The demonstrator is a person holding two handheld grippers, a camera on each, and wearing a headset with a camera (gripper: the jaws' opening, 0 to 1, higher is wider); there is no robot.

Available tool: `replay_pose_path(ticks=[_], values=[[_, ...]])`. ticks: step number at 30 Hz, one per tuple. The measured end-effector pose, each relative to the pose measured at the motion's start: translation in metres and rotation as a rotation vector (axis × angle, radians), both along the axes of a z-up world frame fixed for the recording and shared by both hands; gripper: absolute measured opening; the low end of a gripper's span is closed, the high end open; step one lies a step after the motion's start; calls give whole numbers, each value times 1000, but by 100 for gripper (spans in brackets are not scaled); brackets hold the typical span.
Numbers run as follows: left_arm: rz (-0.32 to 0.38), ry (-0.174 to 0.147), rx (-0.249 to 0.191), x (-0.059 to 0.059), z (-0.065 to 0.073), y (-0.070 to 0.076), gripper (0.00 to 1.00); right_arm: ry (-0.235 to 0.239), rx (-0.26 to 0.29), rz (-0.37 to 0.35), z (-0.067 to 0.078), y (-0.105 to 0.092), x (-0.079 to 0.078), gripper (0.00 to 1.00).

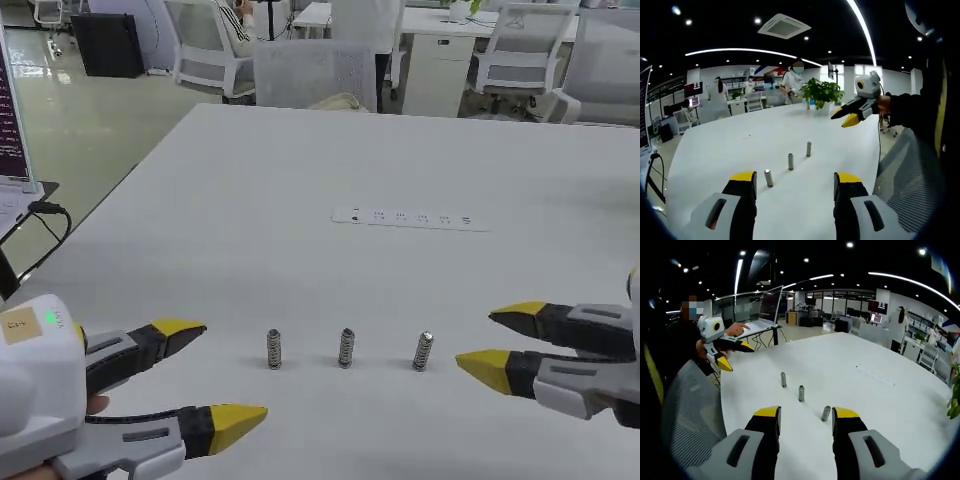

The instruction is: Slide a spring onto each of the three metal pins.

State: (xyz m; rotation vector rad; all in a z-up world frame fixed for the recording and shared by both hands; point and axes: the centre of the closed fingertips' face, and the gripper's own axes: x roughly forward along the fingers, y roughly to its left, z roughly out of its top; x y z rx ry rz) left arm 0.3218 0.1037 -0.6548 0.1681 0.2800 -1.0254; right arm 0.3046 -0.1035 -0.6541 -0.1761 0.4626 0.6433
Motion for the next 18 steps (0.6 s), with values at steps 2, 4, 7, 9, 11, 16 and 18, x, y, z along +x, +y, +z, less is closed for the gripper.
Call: replay_pose_path(ticks=[2,4,7,9,11,16,18], values=[[0,7,2,0,-3,1,59,2,26,-16,-4,-4,-2,45],[1,14,8,0,-7,2,59,-7,33,-30,-8,-8,-3,52],[4,25,10,1,-11,3,59,-4,37,-47,-13,-12,-5,57],[6,33,13,1,-14,4,59,1,46,-54,-16,-13,-5,62],[8,36,15,2,-15,4,60,3,43,-58,-19,-13,-6,63],[11,52,19,2,-21,6,60,16,27,-62,-26,-11,-9,71],[13,55,18,2,-22,6,60,19,31,-65,-29,-11,-9,75]])
